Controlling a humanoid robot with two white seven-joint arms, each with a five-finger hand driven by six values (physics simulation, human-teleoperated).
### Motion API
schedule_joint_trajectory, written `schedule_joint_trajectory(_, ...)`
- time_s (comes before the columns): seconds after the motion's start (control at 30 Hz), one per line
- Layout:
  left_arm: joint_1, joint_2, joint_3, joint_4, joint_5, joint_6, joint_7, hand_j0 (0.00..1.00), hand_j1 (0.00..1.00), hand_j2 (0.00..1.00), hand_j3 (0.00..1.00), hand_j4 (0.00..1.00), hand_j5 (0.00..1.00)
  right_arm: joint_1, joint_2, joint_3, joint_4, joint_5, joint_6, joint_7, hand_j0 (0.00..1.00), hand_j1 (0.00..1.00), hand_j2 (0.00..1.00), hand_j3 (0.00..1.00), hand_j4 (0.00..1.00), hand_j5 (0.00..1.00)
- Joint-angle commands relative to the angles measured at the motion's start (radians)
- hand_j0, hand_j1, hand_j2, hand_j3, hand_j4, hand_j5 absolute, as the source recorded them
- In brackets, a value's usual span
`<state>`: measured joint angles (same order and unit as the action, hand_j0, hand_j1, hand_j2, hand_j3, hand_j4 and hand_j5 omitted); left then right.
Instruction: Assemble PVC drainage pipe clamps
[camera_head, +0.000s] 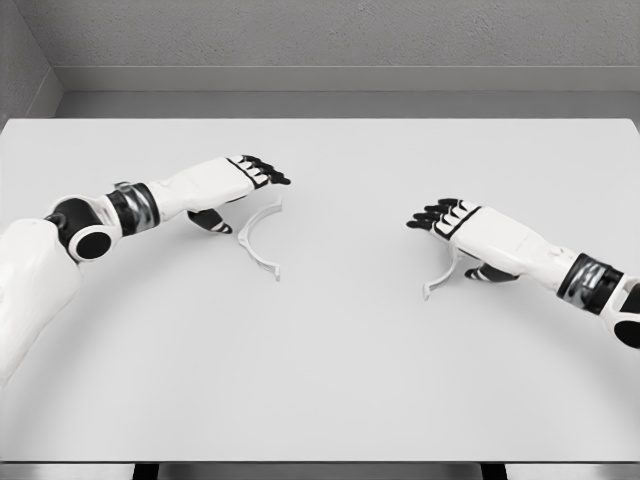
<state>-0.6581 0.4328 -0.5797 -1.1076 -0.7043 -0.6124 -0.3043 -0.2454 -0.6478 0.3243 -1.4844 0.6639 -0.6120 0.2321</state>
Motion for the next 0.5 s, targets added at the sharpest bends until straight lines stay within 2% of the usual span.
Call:
schedule_joint_trajectory(0.0,0.0,-0.009,-0.009,0.0,0.005,0.002,0.001,1.0,1.0,1.0,1.0,1.0,1.0,-0.003,0.0,0.002,0.016,-0.004,0.001,0.0,1.0,1.0,1.0,1.0,1.0,1.0)
schedule_joint_trajectory(0.47,-0.002,-0.023,-0.009,-0.005,0.006,0.002,-0.012,1.0,1.0,1.0,1.0,1.0,1.0,-0.034,0.03,0.024,0.056,0.002,0.001,0.0,1.0,1.0,1.0,1.0,1.0,1.0)
